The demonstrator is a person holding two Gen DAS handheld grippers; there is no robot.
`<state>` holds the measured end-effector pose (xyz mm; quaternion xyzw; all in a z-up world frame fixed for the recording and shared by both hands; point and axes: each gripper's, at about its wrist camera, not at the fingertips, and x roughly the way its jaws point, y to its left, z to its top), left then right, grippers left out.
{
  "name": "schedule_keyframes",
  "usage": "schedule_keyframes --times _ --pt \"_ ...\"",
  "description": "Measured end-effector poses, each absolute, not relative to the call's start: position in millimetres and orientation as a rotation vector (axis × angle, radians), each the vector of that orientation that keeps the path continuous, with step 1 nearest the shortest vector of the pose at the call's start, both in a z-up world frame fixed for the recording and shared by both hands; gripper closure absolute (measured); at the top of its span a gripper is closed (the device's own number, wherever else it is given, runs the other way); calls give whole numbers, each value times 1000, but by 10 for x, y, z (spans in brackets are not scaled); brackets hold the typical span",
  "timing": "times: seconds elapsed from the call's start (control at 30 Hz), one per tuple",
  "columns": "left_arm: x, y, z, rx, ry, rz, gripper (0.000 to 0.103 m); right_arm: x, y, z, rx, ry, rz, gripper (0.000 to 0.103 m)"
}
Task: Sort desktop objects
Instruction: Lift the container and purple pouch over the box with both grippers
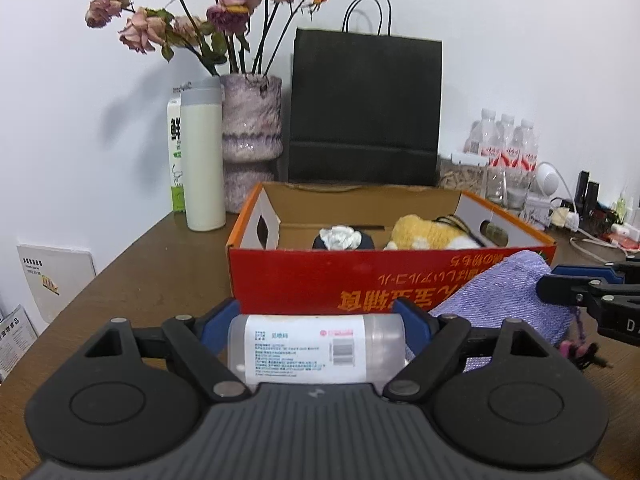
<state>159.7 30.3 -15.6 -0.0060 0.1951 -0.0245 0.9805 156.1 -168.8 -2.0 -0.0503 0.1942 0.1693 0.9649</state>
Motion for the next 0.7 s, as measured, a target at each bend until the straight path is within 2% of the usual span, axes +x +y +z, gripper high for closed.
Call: schedule_keyframes --times 0.7 --pt "1513 238 365 -102 250 -79 19 1534 -1838 557 17 221 330 88"
